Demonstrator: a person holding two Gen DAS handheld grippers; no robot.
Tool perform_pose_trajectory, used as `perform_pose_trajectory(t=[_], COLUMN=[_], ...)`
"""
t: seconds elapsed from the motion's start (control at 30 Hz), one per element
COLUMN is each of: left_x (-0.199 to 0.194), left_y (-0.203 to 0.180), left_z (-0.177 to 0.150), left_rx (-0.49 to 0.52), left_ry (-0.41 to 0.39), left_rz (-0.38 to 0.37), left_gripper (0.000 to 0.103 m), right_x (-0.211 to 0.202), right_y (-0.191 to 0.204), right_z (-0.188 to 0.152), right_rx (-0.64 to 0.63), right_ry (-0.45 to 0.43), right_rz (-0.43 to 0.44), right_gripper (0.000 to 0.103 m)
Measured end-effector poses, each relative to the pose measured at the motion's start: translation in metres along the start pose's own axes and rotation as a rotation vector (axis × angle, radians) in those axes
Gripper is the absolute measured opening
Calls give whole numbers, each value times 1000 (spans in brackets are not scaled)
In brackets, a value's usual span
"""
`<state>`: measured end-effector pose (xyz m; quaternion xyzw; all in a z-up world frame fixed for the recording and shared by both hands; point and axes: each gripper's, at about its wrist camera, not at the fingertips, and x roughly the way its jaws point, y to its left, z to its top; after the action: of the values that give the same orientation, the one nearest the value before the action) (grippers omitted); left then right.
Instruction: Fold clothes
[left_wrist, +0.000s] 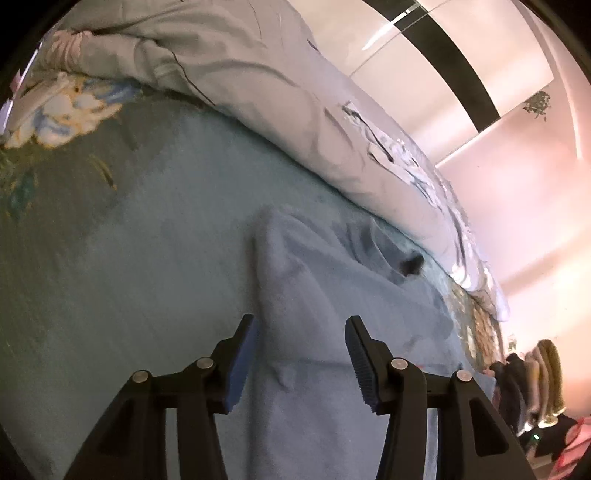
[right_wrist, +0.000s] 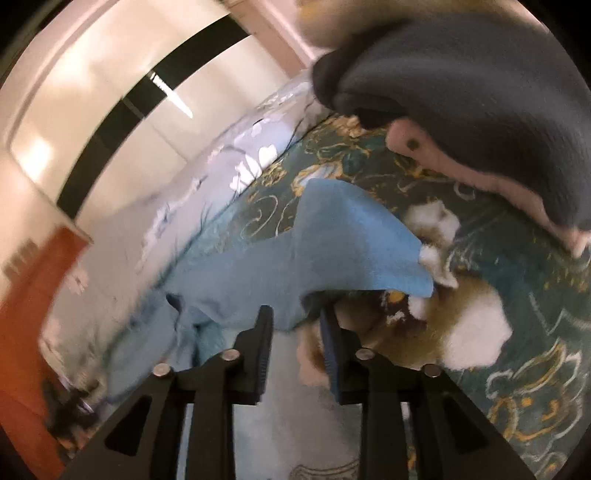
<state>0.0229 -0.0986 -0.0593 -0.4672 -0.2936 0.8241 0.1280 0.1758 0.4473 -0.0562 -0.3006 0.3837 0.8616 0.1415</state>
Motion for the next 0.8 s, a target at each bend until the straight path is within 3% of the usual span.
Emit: perform_pose_trajectory(t=[0.13, 0.3, 0.37, 0.43, 0.63, 0.73, 0.8], left_x=[-13, -17, -19, -20, -28, -33, -34], left_y=[3, 14, 23, 31, 45, 47, 47], left_z=[-12, -11, -10, -10, -7, -7, -6], left_rx=[16, 10, -5, -20, -43, -49, -54], left_ry=[11, -9, -14, -14, -32, -49, -53], left_rz=[-4, 10, 12, 10, -12, -24, -28], left_gripper=[54, 54, 54, 54, 54, 54, 54], right_x=[7, 10, 13, 16, 19, 26, 42], right_y=[-4, -4, 10, 32, 150, 201, 240], right_z=[8, 17, 24, 34, 74, 77, 59], right_rx=[71, 112, 81, 12, -323, -413, -510], right_ry=[-57, -112, -115, -128, -217, -215, -177], right_rz=[15, -129, -149, -141, -107, -26, 42], right_gripper=[36, 35, 9, 4, 3, 3, 3])
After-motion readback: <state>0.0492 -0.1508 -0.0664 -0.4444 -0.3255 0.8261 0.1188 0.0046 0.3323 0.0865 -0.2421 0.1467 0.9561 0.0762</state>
